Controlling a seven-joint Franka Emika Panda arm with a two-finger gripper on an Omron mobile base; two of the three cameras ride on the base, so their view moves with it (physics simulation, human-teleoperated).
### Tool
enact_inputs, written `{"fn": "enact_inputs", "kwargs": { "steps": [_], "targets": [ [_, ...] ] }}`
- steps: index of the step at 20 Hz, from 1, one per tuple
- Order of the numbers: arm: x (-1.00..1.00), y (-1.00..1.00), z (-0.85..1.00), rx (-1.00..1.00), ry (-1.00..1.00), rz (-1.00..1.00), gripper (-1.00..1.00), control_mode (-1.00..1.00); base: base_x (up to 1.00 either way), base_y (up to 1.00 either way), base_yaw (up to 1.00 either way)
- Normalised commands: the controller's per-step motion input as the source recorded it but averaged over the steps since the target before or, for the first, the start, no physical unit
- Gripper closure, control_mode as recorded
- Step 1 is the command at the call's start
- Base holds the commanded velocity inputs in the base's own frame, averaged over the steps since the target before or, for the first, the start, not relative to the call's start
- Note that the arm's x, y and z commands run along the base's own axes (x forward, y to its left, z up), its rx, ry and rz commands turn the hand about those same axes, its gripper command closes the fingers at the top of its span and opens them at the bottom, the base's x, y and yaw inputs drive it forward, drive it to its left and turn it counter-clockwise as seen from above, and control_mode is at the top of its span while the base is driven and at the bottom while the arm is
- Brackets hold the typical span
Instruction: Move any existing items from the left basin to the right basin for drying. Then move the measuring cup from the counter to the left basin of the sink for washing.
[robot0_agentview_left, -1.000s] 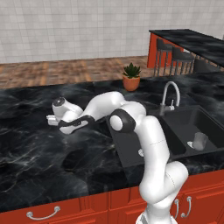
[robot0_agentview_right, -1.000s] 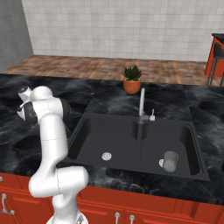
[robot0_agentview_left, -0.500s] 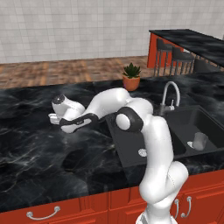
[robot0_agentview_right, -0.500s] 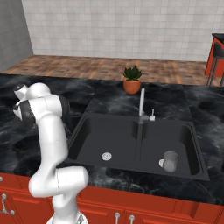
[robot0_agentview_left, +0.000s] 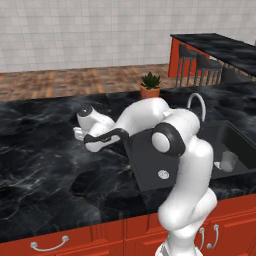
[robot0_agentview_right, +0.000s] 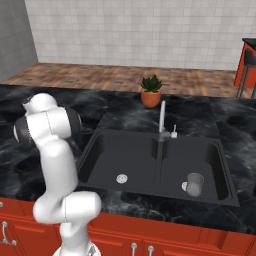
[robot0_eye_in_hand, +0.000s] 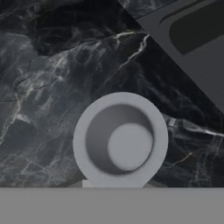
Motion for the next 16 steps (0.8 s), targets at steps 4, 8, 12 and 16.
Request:
{"fn": "enact_inputs", "kwargs": {
  "steps": [4,8,12,16],
  "targets": [
    [-0.41,-0.93,0.11,0.03,0.0,-0.09,1.0,-1.0,0.0,0.0,0.0],
    [-0.48,-0.94,0.12,0.01,0.0,-0.1,1.0,-1.0,0.0,0.0,0.0],
    [-0.48,-0.98,0.12,0.01,0.0,-0.1,1.0,-1.0,0.0,0.0,0.0],
    [-0.41,-1.0,0.09,0.0,0.0,-0.08,1.0,-1.0,0.0,0.0,0.0]
  ]
}}
